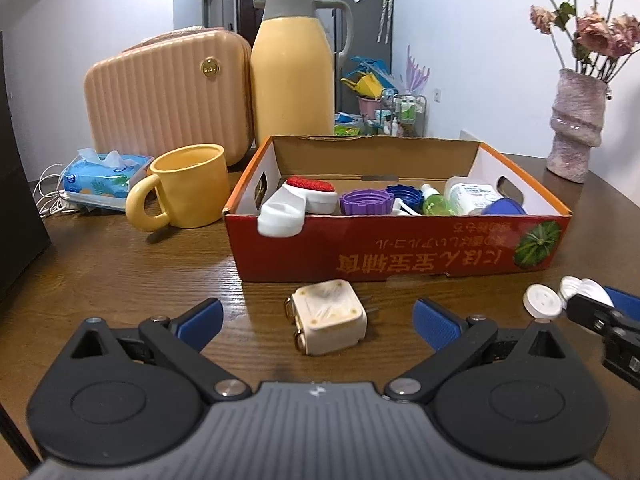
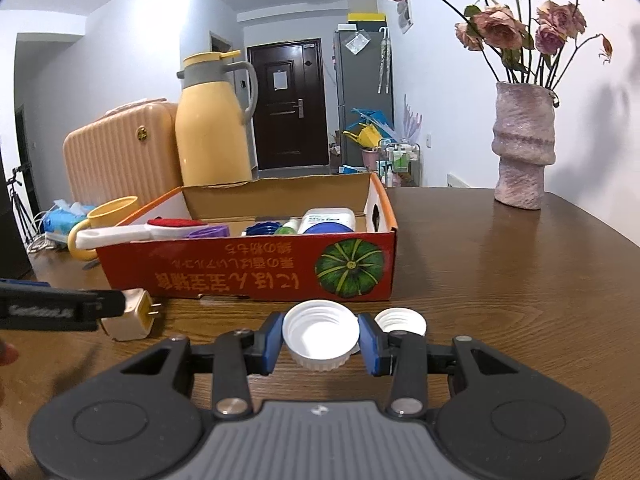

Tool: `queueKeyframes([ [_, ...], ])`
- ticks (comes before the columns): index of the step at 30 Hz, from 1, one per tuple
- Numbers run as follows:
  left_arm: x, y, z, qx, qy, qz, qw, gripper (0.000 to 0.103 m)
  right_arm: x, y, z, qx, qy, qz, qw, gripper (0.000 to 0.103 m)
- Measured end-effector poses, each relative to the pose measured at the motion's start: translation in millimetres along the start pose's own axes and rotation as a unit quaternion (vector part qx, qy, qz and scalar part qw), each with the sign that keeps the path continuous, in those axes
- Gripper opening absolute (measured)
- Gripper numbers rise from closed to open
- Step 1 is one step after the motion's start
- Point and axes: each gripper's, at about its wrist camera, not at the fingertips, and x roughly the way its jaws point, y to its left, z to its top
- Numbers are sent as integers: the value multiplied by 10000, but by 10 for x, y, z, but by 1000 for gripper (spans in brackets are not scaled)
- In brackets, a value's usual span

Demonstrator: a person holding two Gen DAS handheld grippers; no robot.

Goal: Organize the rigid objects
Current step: 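Grasp the white plug adapter with the left tool while the right tool holds the white cap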

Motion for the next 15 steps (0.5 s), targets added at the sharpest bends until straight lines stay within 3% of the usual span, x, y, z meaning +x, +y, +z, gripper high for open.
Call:
queueKeyframes([
  [9,453,-16,54,-300,435,320,9981,103,-7,-4,-6,2,-23,15,10000,39],
  [15,612,1,40,-429,615,316,9967,101,0,13,-17,-15,6,-3,10000,39],
])
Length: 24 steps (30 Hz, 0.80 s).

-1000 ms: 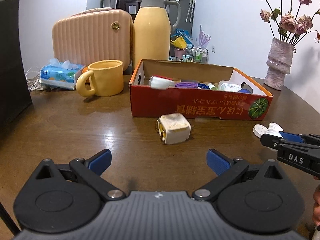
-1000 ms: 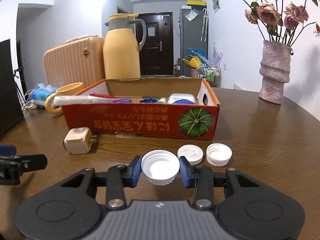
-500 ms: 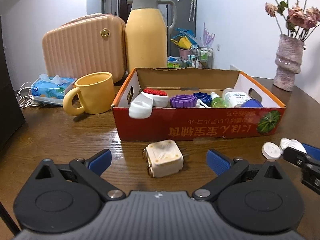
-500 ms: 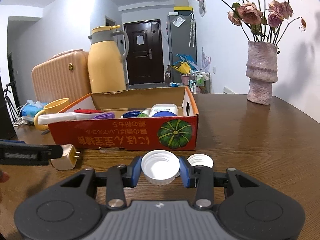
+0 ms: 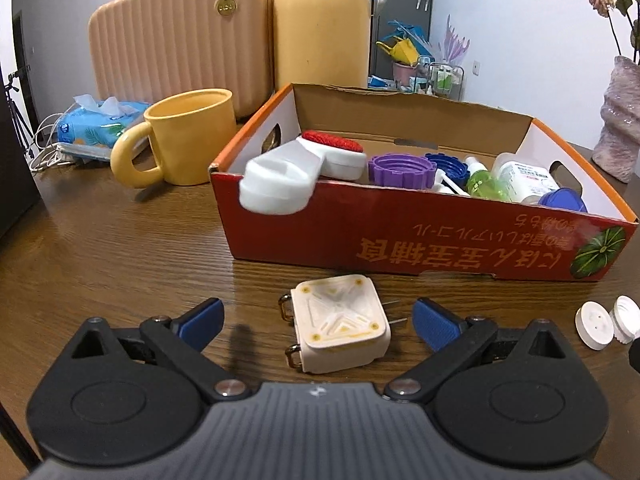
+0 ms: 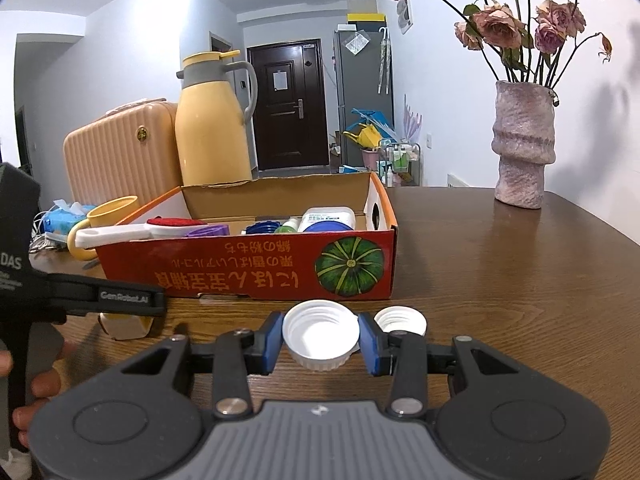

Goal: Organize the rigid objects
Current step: 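Grasp the white plug adapter with the left tool while the right tool holds the white cap, then carry the white plug adapter and white cap with both tools over the box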

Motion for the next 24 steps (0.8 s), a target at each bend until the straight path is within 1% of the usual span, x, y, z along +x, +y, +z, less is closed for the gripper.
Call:
queueKeyframes([
  [2,8,-7,0,33,-15,-53,10000,91,6,5,-2,-13,11,-4,10000,39],
  [3,21,-2,0,47,7,-148,9999,76,7,8,-7,-19,14,-11,10000,39],
  [4,32,6,-4,45,69,-317,9995,70,9,11,-8,-21,9,-25,10000,39],
  [8,5,10,-27,128,34,-345,9993,69,5,10,-13,-31,-25,-70,10000,39],
  [13,-95,-7,-42,210,-144,-346,9991,69,0,36,-34,-96,-36,-98,9999,39],
  [19,-313,8,-76,293,-441,-518,9973,69,-14,39,-41,-118,-81,-87,9999,39],
  [24,-540,52,-136,248,-674,-669,9952,69,-46,40,-42,-102,-171,-32,9998,39],
])
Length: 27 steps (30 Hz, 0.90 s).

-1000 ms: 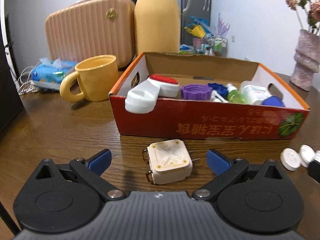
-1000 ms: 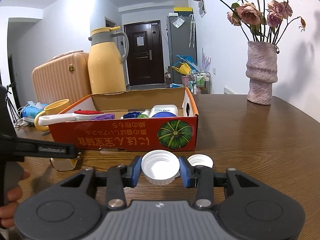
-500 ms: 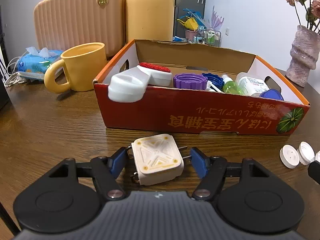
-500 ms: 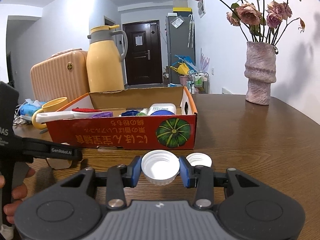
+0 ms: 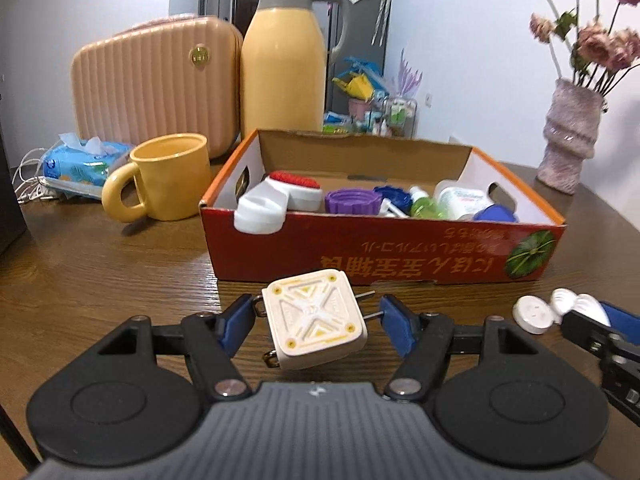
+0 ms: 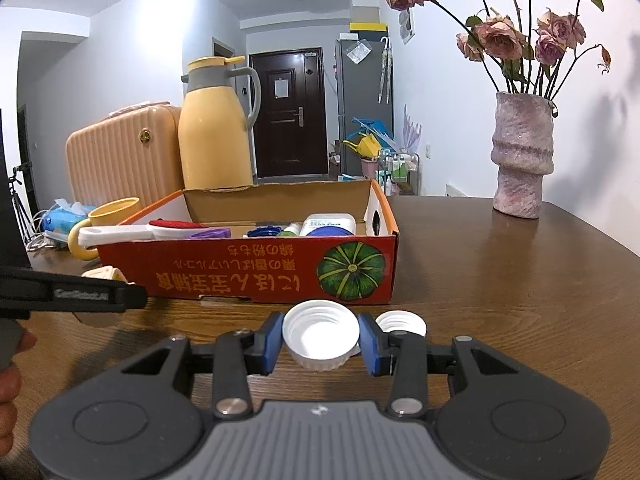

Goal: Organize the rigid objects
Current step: 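Carry the white plug adapter and white cap with both tools over the box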

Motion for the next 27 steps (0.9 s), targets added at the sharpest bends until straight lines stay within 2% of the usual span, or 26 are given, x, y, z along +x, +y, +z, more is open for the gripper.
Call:
queueKeyframes([
  [7,-342,-6,-75,68,-379,-124,9992,69,-43,40,-3,-45,-102,72,9999,39],
  [12,-486,11,-102,77,-513,-181,9985,69,-79,79,-7,-101,-192,97,9997,39],
  [21,-557,11,-90,82,-573,-225,9981,69,-113,100,21,-142,-256,100,9995,39],
  [27,-567,31,78,62,-693,-205,9974,69,-162,156,163,-273,-408,121,9987,39],
])
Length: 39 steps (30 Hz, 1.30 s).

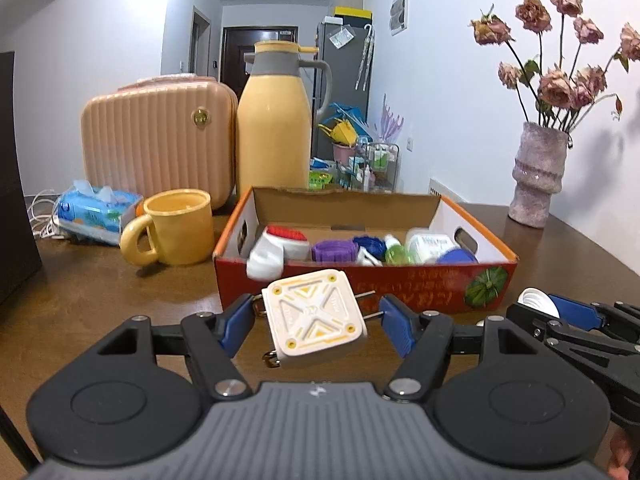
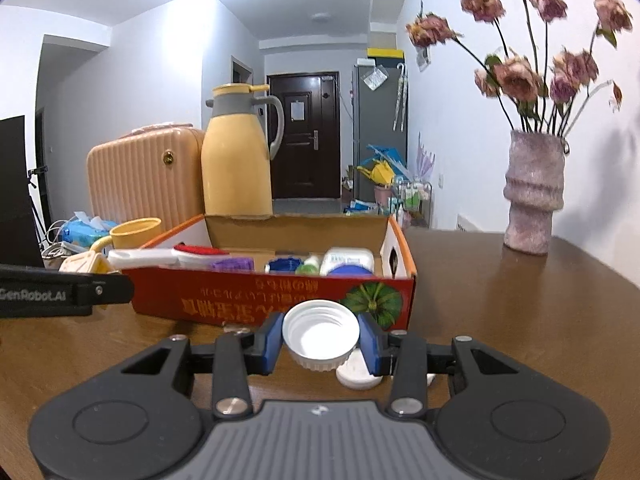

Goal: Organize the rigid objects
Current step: 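Carry the white plug adapter and white cap with both tools over the box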

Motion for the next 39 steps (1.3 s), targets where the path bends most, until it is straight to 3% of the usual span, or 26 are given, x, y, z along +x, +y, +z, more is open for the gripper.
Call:
queueKeyframes([
  [9,120,-35,313,-123,-257,42,9996,70,173,20,322,-81,-246,-60,9996,39],
  [22,485,-100,538,-463,-332,81,9983,70,669,34,585,160,-372,-90,9991,39],
  [39,1119,-48,676,-576,-87,249,9980,70,1218,-19,738,221,-296,-99,9993,39],
])
